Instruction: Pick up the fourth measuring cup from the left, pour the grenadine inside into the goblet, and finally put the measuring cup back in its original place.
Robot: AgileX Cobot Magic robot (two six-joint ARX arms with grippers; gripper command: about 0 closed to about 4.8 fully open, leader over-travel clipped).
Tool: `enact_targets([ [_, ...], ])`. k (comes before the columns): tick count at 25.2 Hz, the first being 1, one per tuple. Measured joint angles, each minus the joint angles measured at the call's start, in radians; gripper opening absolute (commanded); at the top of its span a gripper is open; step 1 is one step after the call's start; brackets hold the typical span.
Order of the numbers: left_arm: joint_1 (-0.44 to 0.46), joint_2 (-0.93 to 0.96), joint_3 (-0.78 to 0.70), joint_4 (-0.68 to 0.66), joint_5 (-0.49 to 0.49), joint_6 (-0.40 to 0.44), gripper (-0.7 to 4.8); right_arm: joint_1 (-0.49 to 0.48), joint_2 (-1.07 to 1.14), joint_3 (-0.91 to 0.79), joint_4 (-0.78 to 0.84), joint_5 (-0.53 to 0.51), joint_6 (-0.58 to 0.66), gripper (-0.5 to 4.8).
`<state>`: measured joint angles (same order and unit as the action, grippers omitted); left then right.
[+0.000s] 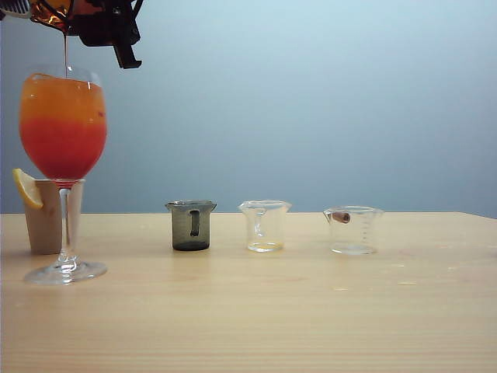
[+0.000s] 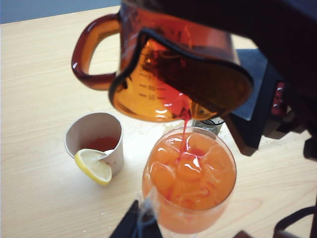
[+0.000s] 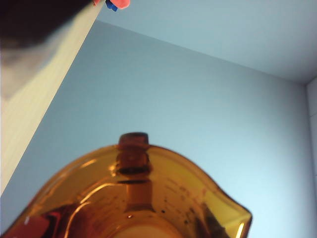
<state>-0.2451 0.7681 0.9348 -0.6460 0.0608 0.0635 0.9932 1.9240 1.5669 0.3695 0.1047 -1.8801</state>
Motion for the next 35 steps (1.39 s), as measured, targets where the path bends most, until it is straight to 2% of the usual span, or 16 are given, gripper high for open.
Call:
enact_targets([
  [17,0.000,0.000,0.000,0.000,0.003,0.000,-0.04,0.000,-0.001,0.000,-0.024,-0.016,-0.081,2.49],
  [18,0.000,0.000,0.000,0.000,0.003,0.000,-0.04,0.000,-0.001,0.000,-0.024,-0.018,-0.080,2.31],
  [19,0.000,0.000,0.000,0.000,0.003,0.000,-0.04,0.000,-0.001,0.000,-0.024,-0.018,-0.077,1.84],
  [20,0.000,0.000,0.000,0.000,0.003,0.000,-0.04,0.000,-0.001,0.000,-0.024,-0.018,-0.064,1.69],
  [27,0.000,0.000,0.000,0.000,0.000,0.000,-0.04,0.000,-0.001,0.000,-0.029,-0.015,0.051,1.70],
  [35,-0.001,0.001,0.000,0.003,0.003,0.000,-0.04,-0.024,-0.001,0.000,-0.031,0.008,0.294,1.69],
])
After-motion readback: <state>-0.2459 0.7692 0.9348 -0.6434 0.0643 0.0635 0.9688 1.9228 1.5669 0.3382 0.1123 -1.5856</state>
